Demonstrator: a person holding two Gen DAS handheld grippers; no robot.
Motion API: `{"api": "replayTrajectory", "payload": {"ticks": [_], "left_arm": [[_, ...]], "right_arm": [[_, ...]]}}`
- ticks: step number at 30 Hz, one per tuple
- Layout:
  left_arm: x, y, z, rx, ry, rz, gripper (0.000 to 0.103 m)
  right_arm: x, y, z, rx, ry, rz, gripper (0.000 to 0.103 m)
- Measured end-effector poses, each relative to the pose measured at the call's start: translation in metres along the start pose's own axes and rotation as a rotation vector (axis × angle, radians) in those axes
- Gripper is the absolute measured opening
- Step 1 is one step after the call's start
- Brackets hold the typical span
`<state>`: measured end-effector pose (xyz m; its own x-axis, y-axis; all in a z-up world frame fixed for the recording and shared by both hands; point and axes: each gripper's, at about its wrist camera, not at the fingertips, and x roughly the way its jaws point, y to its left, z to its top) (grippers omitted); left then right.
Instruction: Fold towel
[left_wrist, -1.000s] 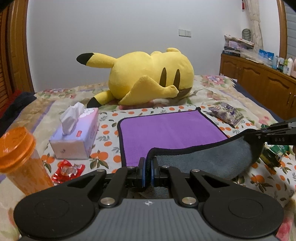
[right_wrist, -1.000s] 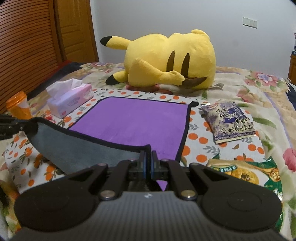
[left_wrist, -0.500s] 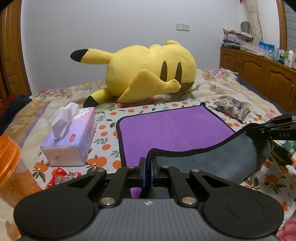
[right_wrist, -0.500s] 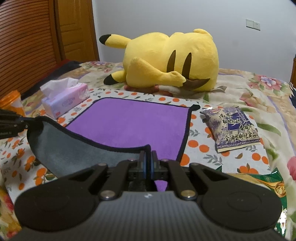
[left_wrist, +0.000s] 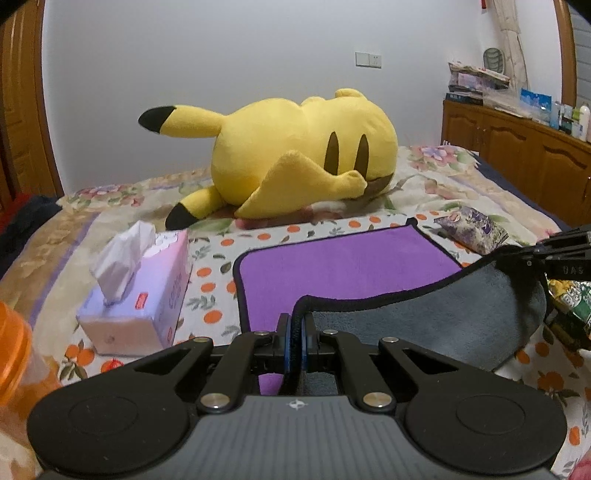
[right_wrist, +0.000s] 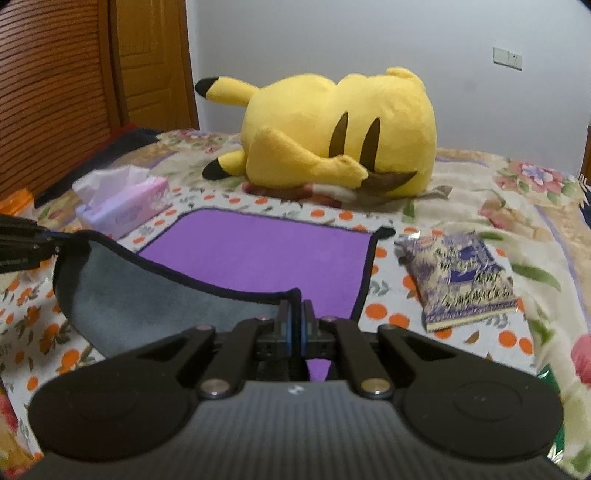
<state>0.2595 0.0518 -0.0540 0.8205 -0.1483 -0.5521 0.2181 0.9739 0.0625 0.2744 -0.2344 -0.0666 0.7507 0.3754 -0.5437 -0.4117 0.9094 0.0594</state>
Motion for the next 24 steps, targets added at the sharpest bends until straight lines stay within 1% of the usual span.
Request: {"api": "replayTrajectory", "payload": {"ticks": [4,10,13,16,19,24], "left_arm": [[-0.005,-0.001,0.010,0.000,-0.028,-0.002,0.006],[-0.003,0.000,0.027,0.003,-0.049,0.011,0.006],[0.001,0.000,0.038,0.005,-0.061,0.011,0.006],[0.008,0.003,0.050,-0.017,-0.061,-0.005,0.006],[0.015,0.007,0.061,-0.036,-0.065,-0.010,0.006],[0.024,0.008,0.078,-0.028,-0.081,0.003,0.006]], "right_arm": [[-0.005,-0.001,0.011,-0.011,-0.032,-0.001,0.004],[-0.006,-0.001,0.025,-0.025,-0.059,-0.013,0.004],[-0.002,-0.001,0.032,-0.039,-0.064,-0.023,0.004],[0.003,-0.002,0.038,-0.053,-0.067,-0.040,0.004],[0.005,-0.002,0.045,-0.061,-0.091,-0.063,0.004],[0.011,-0.001,0.060,-0.094,-0.117,-0.082,0.004]]}}
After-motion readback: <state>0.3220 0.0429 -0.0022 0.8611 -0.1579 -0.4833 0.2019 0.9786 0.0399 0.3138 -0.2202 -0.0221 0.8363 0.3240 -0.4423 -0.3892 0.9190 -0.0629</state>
